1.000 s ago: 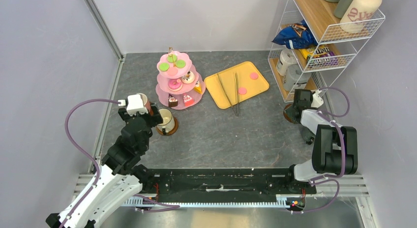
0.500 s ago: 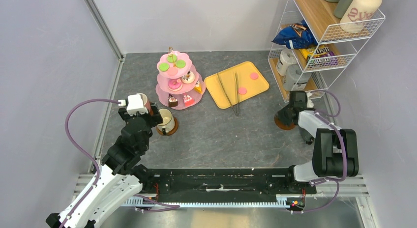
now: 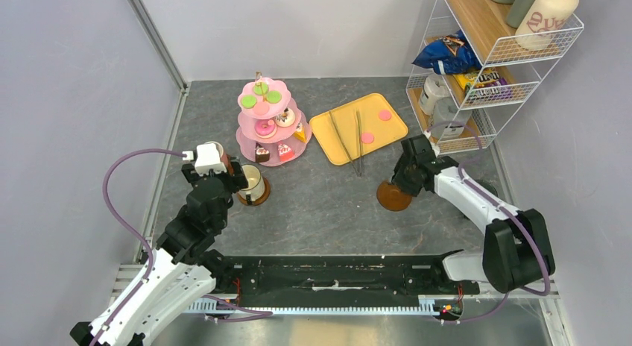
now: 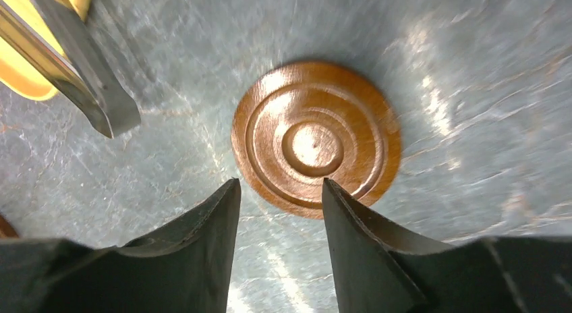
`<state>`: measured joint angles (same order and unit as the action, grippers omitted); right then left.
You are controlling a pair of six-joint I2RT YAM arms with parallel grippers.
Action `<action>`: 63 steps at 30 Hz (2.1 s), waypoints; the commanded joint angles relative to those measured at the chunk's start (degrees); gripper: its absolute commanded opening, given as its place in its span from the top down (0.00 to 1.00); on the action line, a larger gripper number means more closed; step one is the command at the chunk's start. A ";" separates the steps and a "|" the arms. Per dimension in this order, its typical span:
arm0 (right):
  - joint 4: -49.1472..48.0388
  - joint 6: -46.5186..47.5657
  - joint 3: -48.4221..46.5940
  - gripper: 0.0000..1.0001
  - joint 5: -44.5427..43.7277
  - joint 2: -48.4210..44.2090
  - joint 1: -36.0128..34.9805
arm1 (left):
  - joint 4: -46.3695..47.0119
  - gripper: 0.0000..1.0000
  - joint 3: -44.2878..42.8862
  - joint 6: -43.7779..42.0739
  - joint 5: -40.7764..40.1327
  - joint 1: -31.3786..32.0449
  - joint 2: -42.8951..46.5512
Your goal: Serve the afternoon tea
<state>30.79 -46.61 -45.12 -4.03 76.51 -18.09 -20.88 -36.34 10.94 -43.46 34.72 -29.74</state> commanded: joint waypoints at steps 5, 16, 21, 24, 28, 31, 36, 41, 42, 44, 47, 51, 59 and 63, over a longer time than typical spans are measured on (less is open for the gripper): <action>8.70 8.55 -4.20 0.37 -8.62 1.62 2.73 | 1.82 0.12 0.09 -1.19 -1.51 -0.27 0.02; 5.90 11.04 -2.80 0.45 -3.06 9.07 2.91 | 1.90 0.13 0.12 -1.27 -1.46 -0.32 -0.37; 5.51 11.35 -4.00 0.57 -1.94 12.68 -0.66 | 2.08 0.13 0.08 -1.27 -1.21 -0.31 -0.50; 5.38 10.40 -5.89 0.62 -0.98 15.12 -4.42 | 2.14 0.13 0.09 -1.32 -0.94 -0.29 -0.70; 5.25 8.13 -9.76 0.64 0.32 18.56 -11.20 | 2.16 0.13 0.09 -1.36 -0.89 -0.28 -0.68; 5.07 6.52 -14.21 0.65 1.32 21.75 -16.22 | 2.16 0.13 0.05 -1.36 -0.87 -0.35 -0.67; 5.43 4.51 -23.49 0.65 0.36 28.17 -23.57 | 2.25 0.13 0.09 -1.36 -0.78 -0.42 -0.70; 5.43 2.95 -30.75 0.65 -2.98 33.78 -26.68 | 2.19 0.13 0.04 -1.36 -0.65 -0.49 -0.68; 5.34 2.85 -32.06 0.65 -4.11 34.70 -27.05 | 2.21 0.13 0.11 -1.36 -0.72 -0.53 -0.61; 5.13 2.59 -34.95 0.66 -5.26 37.13 -27.64 | 2.21 0.13 0.11 -1.36 -0.79 -0.48 -0.47; 4.99 2.03 -39.47 0.67 -6.01 40.51 -27.96 | 2.23 0.14 0.09 -1.38 -0.92 -0.53 -0.26; 4.99 1.59 -44.34 0.67 -9.36 43.97 -28.14 | 2.26 0.14 0.04 -1.28 -1.10 -0.74 -0.09; 6.48 3.38 -51.63 0.67 -15.64 47.98 -28.04 | 2.25 0.14 0.07 -1.10 -0.73 -1.23 0.00; 6.61 4.94 -53.12 0.67 -17.47 47.86 -28.06 | 2.30 0.14 0.06 -1.10 -0.53 -1.40 0.02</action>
<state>36.99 -43.13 -95.48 -16.45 123.79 -46.02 -20.86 -36.21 10.94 -43.40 33.78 -30.20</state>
